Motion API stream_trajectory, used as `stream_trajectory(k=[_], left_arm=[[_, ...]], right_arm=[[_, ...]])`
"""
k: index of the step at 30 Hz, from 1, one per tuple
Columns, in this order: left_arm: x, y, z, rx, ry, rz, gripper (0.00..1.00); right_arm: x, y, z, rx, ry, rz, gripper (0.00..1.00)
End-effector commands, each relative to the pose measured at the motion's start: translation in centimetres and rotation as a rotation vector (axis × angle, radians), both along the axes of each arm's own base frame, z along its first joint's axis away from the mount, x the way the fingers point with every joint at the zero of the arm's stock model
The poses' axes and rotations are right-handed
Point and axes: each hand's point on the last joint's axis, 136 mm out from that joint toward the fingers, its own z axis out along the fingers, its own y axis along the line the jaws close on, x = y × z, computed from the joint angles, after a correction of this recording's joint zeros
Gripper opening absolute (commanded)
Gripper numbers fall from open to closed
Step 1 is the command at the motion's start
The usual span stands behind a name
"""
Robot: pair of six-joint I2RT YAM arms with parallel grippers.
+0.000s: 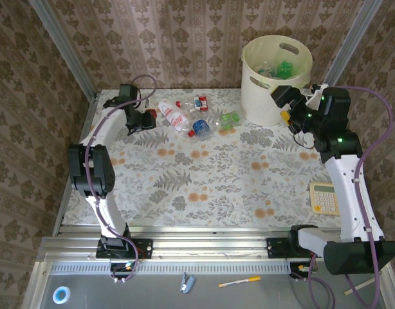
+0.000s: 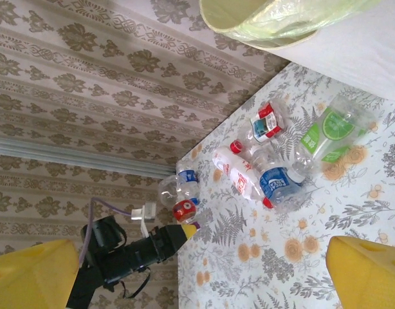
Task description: Throw the plastic bottles in the bin
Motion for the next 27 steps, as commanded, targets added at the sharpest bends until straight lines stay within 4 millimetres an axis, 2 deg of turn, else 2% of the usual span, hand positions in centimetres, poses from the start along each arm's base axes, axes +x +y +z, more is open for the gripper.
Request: stream_trajectory(k=[1,8,16,27], left_arm=[[-0.6,-1.6,2.7,-0.034,-0.079,-0.08,0.06],[-2.6,-5.5,6.3,-0.082,-0.171,-0.219,0.05],[-5.3,-10.3,9.6,-0.143,-0.249,-0.366,0.04],[-9.0,-16.4,13.2,-0.265,-0.332,-0.572,0.03]], right_arm=[[0.2,0.1,0.0,0.001,-0.007,-0.007,1.0],[0.4,0.4,-0.5,0.001,0.001,0.003,1.0],[0.6,0.6,-0.9,0.0,0.011,0.012,1.0],[1.0,1.5,-1.9,0.007,0.026,0.033,1.0]])
